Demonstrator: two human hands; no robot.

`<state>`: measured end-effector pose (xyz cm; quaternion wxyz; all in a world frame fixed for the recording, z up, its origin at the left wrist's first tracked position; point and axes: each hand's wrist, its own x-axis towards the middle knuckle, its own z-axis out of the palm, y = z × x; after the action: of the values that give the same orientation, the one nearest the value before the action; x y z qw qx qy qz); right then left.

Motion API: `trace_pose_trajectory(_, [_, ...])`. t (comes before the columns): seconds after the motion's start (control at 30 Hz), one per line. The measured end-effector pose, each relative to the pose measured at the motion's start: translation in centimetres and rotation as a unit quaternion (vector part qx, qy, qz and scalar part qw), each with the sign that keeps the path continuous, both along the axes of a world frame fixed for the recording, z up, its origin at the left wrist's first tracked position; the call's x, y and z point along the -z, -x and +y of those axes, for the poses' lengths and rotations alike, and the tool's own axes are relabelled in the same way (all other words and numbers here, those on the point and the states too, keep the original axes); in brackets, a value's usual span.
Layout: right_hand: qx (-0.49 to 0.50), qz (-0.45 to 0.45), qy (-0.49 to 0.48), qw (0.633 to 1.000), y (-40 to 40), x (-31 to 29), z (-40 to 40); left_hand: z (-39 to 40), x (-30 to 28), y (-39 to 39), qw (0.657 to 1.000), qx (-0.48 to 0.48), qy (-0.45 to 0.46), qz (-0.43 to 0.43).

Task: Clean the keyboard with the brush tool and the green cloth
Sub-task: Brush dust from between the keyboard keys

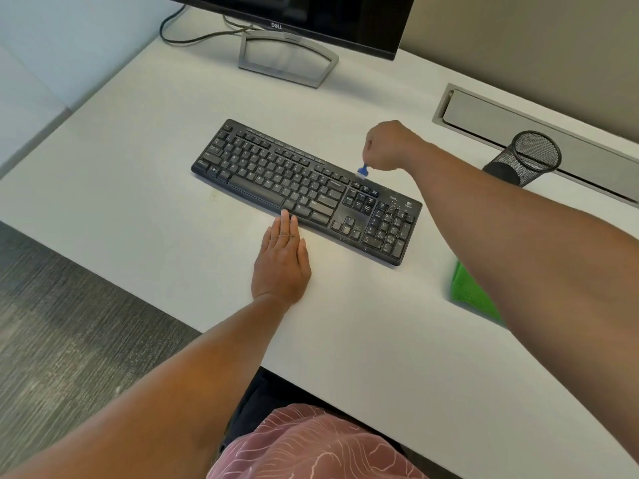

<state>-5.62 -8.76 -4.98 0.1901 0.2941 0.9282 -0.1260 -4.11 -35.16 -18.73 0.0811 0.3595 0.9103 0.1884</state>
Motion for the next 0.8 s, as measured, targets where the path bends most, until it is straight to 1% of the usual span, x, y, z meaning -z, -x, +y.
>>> trace_pose_trajectory(0.03, [0.013,0.015,0.009,1.000,0.0,0.2,-0.1,0.0,0.0,0.0,1.000,0.000,0.001,-0.002])
trace_pose_trajectory(0.07, [0.027,0.010,0.011,1.000,-0.3,0.2,-0.3,0.0,0.0,0.0,1.000,-0.001,0.001,-0.003])
trace_pose_trajectory(0.13, [0.063,-0.019,0.001,0.998,-1.5,0.4,-0.6,0.0,-0.1,-0.1,1.000,-0.002,0.002,-0.004])
trace_pose_trajectory(0.2, [0.096,-0.038,-0.036,0.994,-2.5,0.5,-0.3,0.0,-0.2,-0.1,1.000,-0.002,0.004,0.000])
trace_pose_trajectory(0.27, [0.104,-0.034,-0.064,0.992,-2.6,0.1,0.3,0.0,-0.2,-0.1,1.000,-0.003,0.004,0.001])
trace_pose_trajectory(0.3, [0.110,-0.023,-0.055,0.992,-2.4,-0.2,0.5,0.0,-0.2,-0.1,1.000,-0.003,0.004,0.000])
trace_pose_trajectory(0.4, [0.146,0.003,0.030,0.989,-1.6,-0.6,0.6,-0.1,-0.2,-0.2,1.000,-0.006,0.004,-0.001])
trace_pose_trajectory(0.47, [0.141,-0.002,0.061,0.988,-1.7,-0.3,0.2,-0.1,-0.2,-0.2,1.000,-0.006,0.003,-0.001])
trace_pose_trajectory(0.5, [0.141,-0.008,0.057,0.988,-1.9,-0.1,0.0,-0.1,-0.2,-0.2,1.000,-0.005,0.003,0.000])
trace_pose_trajectory(0.6, [0.150,-0.001,0.000,0.989,-2.4,0.5,-0.4,0.0,-0.2,-0.2,1.000,-0.005,0.005,0.003])
trace_pose_trajectory(0.67, [0.140,0.007,-0.015,0.990,-2.1,0.4,-0.5,0.0,-0.1,-0.1,1.000,-0.005,0.004,0.003])
trace_pose_trajectory(0.77, [0.133,0.030,0.012,0.991,-1.4,0.3,-0.6,0.0,0.0,-0.1,1.000,-0.006,-0.001,0.001])
trace_pose_trajectory(0.8, [0.118,0.025,0.018,0.993,-1.4,0.3,-0.8,0.0,0.0,-0.1,1.000,-0.006,-0.002,0.000])
